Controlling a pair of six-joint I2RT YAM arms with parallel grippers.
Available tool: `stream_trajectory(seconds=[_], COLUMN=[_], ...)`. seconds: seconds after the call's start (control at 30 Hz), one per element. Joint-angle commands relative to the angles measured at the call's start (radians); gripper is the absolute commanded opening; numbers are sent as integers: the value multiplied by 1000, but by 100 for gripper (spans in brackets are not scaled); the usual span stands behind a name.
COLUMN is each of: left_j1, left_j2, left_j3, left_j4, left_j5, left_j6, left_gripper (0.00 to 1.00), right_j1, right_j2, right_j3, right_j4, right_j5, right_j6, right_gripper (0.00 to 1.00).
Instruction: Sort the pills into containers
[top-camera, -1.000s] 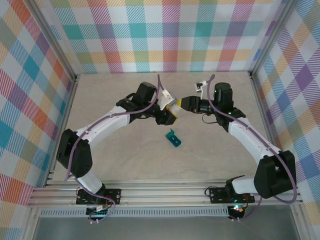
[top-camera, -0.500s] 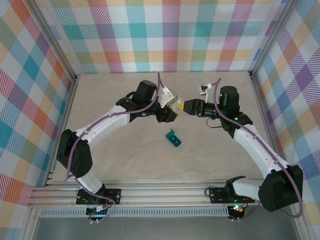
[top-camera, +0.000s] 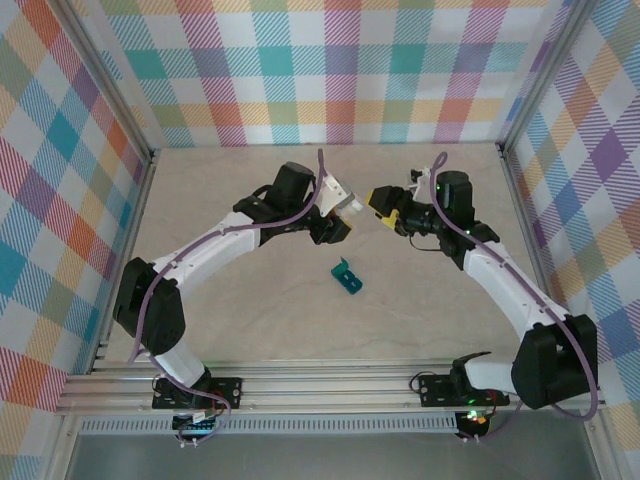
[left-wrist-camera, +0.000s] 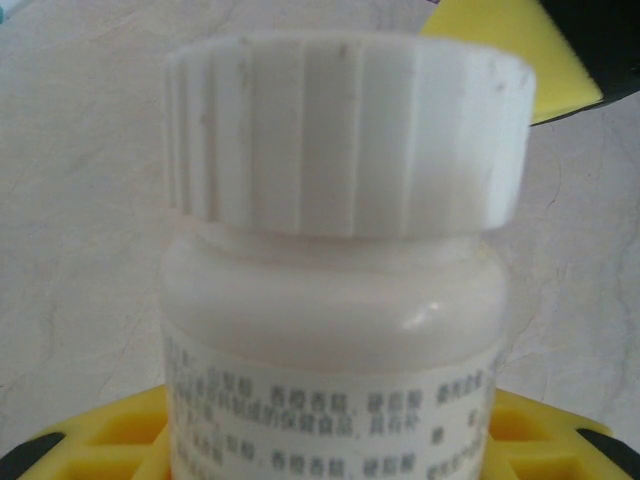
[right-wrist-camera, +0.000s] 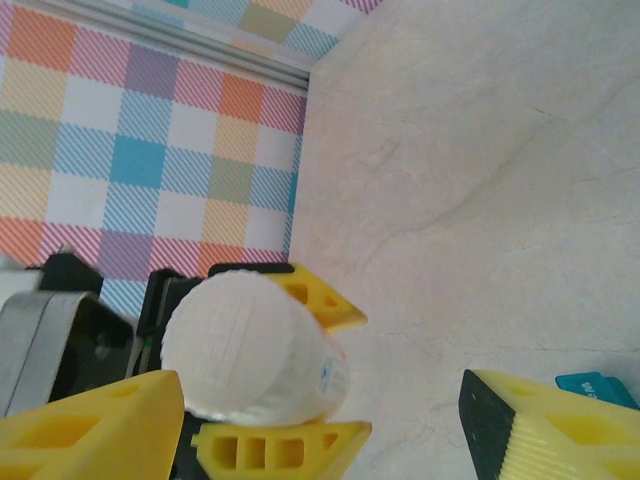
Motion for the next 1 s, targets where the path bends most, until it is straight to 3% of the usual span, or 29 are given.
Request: stream_trajectory(seconds=[0.0,0.97], left_j1=[-15,-26], left_j2=[12,27], left_j3=[8,42], left_j4=[-26,-26], left_j5=[-6,18], left_j6=[28,22], left_gripper=[0,0], right_j1=[3,51], right_j2=[19,67], right_j3=[52,0], right_j4=[42,111], right_j5=[-1,-7], right_j6=[47,74], right_gripper=[73,62])
